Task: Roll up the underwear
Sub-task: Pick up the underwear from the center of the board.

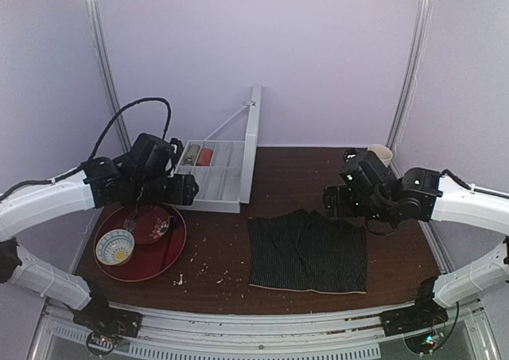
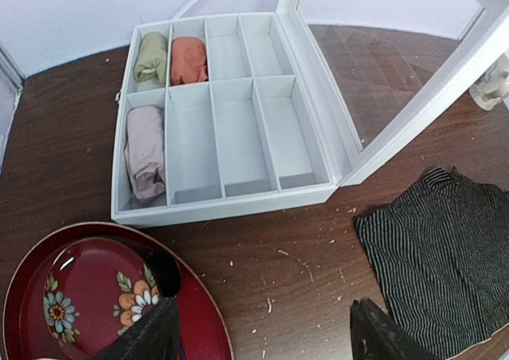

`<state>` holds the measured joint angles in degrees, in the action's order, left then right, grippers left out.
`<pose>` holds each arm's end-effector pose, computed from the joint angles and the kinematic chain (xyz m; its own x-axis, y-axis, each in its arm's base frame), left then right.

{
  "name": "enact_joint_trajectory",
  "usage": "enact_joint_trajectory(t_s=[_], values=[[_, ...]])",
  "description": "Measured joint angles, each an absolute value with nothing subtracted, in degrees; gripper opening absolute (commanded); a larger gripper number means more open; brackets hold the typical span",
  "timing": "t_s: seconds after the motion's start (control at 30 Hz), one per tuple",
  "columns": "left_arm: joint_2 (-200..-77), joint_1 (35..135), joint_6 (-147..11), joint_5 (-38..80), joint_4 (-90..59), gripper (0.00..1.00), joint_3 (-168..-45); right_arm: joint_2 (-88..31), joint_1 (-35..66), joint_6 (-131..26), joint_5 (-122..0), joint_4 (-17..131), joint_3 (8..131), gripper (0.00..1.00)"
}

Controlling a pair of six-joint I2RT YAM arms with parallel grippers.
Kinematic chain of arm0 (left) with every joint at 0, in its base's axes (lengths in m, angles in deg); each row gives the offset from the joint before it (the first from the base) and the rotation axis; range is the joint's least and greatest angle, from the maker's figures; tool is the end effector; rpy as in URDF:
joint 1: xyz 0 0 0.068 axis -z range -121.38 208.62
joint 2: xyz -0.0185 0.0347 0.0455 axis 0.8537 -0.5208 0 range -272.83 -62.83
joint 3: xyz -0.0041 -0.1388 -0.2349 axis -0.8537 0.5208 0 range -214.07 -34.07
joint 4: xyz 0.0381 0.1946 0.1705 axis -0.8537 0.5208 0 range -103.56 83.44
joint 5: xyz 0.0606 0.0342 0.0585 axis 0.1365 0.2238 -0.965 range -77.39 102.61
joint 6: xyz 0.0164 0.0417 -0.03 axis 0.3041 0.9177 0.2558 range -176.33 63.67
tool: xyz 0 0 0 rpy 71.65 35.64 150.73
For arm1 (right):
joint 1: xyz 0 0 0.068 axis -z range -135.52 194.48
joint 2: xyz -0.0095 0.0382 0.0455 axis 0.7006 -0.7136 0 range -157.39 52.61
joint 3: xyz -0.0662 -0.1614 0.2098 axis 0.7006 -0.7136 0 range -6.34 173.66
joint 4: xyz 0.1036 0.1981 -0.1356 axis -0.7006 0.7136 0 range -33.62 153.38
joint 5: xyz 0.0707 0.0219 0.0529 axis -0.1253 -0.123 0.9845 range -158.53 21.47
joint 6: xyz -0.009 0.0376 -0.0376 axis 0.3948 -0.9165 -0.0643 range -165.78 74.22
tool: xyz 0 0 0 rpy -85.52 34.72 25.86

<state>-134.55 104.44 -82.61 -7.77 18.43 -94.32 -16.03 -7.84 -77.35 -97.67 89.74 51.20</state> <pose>0.1950 -0.1831 0.3005 -0.6495 0.0728 -0.7568 0.2326 0.9667 -0.1066 0.1671 0.1880 0.2974 -0.6154 -0.0486 -0.7867 -0.1837 0.9795 0.0832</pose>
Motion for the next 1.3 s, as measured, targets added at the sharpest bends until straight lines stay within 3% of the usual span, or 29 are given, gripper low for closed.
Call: enact_joint_trajectory(t_s=[0.37,0.63,1.3], values=[[-135.6,104.4,-80.9,-0.8,13.4,0.97,-93.9,-17.9,-13.9,-82.3,-100.3,91.8,54.4,1.0],[-146.6,104.5,-91.4,7.7,10.7,0.7,-94.3,-18.9,-18.8,-85.2,-103.1,93.3,54.4,1.0],[-168.6,104.6,-110.1,19.1,-15.6,0.69,-90.9,-19.1,-24.6,-89.6,-106.2,97.5,54.5,1.0]])
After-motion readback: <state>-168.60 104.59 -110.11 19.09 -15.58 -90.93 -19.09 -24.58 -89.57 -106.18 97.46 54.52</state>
